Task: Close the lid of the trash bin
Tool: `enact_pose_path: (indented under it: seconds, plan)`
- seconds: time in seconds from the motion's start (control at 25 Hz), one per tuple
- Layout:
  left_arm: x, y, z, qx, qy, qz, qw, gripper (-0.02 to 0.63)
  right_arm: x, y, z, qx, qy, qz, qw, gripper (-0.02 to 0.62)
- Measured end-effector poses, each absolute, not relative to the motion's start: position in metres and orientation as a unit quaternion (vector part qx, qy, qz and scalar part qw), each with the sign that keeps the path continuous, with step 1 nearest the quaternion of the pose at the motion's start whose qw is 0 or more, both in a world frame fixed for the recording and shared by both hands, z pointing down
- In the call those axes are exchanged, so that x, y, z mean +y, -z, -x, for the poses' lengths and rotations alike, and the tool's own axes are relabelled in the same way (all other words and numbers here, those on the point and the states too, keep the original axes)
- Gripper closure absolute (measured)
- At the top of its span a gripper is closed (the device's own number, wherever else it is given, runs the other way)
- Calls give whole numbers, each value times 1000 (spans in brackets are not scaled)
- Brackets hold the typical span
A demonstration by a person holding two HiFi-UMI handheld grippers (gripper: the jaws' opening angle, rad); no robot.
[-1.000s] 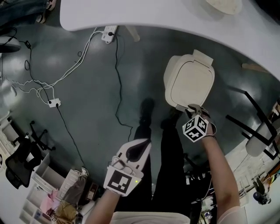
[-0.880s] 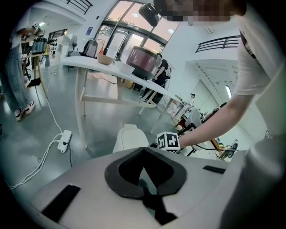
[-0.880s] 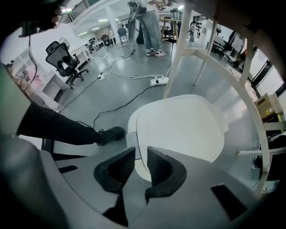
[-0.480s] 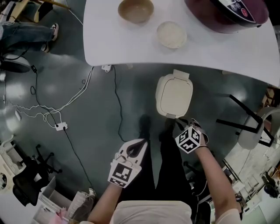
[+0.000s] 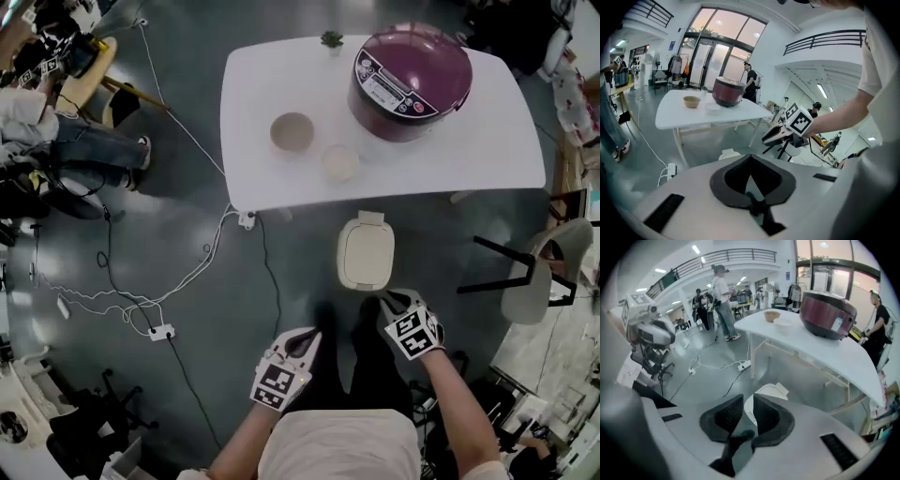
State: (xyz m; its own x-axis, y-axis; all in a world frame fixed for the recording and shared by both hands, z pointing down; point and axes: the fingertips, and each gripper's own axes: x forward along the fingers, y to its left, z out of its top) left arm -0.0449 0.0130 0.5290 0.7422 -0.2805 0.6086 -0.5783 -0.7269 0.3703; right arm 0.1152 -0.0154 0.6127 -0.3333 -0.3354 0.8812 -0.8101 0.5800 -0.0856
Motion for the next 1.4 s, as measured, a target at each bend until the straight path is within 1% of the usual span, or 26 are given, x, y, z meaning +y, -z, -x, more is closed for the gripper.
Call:
enact_pose_path:
  seconds: [0.24,0.36,0.48,0.64,1.0,1.24,1.4]
  plan:
    - [9,-472,38,-226,-238,-907,263,594,-6,-515,-131,-762,-254,-450,391,520]
    - [15,-452,33,-216,-233,-915,247,594,5,-470,-145,-753,-270,-492,343,526]
    - [29,-433,25,-212,-228,-916,252,594,21,-428,-155,-749,-285,-520,296,538]
    - [48,-411,13,-205,-218,-920,253,594,43,-383,-165,-754,-248,-543,273,549]
    - [76,-345,-12,-246,-172,-930,212,594,96,-314,-187,-773,-192,-566,210,583]
    - [116,-330,-30,-266,-156,-929,202,594,140,-298,-198,-790,-174,-554,197,583]
    - [148,-318,-28,-281,-141,-927,205,594,172,-290,-199,-803,-161,-542,186,583]
